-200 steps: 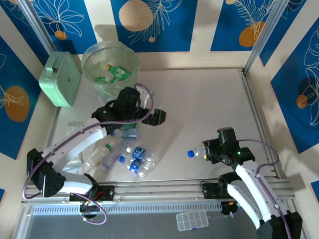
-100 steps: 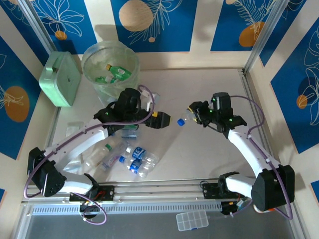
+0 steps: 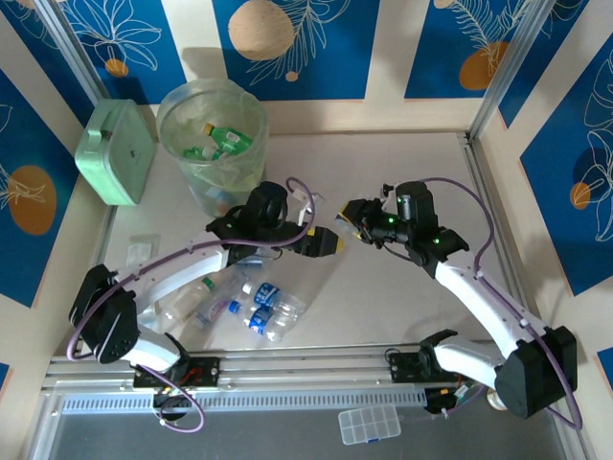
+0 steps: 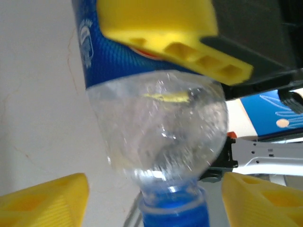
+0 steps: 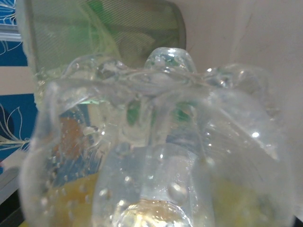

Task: Put the plastic bottles in the bin

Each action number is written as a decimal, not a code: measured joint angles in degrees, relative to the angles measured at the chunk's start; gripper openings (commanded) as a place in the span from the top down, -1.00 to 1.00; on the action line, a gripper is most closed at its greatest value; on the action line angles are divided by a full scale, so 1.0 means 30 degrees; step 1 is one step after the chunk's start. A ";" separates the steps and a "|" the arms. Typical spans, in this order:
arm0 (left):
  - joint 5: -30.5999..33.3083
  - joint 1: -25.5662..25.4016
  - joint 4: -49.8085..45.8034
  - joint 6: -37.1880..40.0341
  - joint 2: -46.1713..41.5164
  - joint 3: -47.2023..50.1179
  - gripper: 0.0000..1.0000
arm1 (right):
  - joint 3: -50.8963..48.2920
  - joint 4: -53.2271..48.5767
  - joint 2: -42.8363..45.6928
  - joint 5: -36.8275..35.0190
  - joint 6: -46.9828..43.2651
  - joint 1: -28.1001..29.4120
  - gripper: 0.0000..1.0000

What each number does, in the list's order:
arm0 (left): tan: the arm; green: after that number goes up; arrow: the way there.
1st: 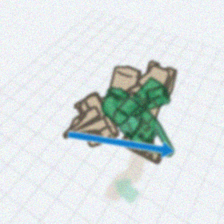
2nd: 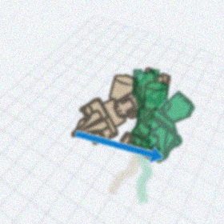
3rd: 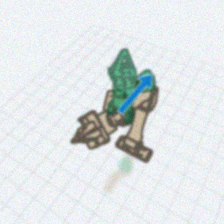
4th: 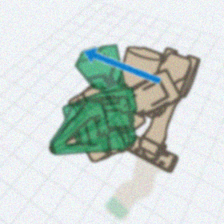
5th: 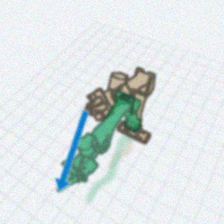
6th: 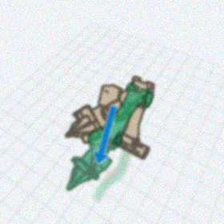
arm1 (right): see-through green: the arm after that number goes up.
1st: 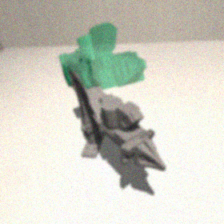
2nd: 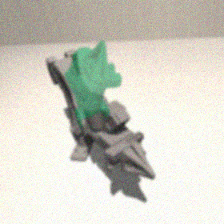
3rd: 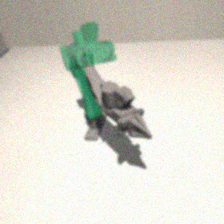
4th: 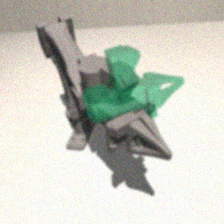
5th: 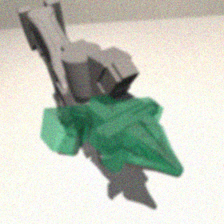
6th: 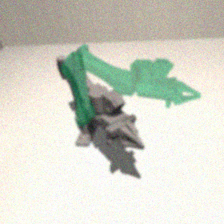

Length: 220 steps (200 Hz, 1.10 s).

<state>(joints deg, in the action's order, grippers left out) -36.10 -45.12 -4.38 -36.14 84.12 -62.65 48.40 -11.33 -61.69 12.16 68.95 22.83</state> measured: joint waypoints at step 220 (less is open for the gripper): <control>0.5297 0.4597 -0.4036 0.2229 -0.0306 -0.6047 1.00 | 0.2149 -0.6062 0.4692 -0.1661 -0.5260 -0.4131 -0.98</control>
<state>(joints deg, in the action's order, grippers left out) -20.21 -31.33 -16.49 -29.45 83.20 -80.79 54.85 -29.52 -47.62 7.18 53.17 10.44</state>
